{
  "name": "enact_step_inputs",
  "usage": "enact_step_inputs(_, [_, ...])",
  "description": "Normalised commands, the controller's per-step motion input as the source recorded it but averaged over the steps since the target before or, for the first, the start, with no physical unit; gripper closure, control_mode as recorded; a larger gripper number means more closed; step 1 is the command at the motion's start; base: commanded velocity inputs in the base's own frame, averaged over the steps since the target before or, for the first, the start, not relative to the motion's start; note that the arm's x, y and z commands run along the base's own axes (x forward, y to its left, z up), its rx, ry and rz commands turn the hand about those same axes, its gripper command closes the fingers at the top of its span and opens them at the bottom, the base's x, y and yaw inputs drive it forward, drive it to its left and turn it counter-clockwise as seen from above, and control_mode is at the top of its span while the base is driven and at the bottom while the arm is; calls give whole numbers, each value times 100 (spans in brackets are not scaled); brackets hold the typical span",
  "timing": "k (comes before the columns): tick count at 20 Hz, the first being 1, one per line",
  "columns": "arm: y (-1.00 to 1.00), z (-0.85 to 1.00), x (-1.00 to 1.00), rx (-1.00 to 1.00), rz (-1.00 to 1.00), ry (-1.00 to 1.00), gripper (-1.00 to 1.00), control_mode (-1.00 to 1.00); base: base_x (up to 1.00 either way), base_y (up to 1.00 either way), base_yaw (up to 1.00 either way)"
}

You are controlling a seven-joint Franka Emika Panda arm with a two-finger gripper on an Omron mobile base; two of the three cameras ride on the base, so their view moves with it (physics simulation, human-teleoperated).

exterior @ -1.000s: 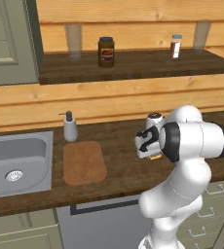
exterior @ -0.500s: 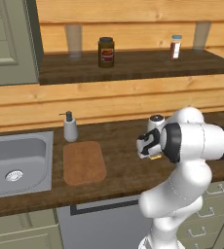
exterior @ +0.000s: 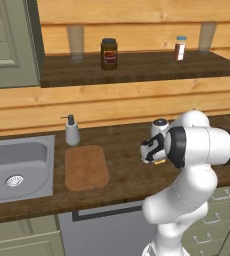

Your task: Pick up the sponge from the counter and clean the cutting board by briefly scrubbing or pressing down on the cutting board. Once finished, release the sponge.

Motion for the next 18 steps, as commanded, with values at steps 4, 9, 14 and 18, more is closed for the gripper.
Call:
enact_step_inputs(4, [0, -14, 0, 0, 0, 0, -100, -100, 0, 0, 0])
enact_step_inputs(9, [-1, -19, 0, 0, 0, 0, 100, -100, 0, 0, 0])
enact_step_inputs(14, [-4, -15, -2, 0, 0, 0, 100, -100, 0, 0, 0])
enact_step_inputs(18, [-2, -5, -7, 0, 0, -2, 100, -100, 0, 0, 0])
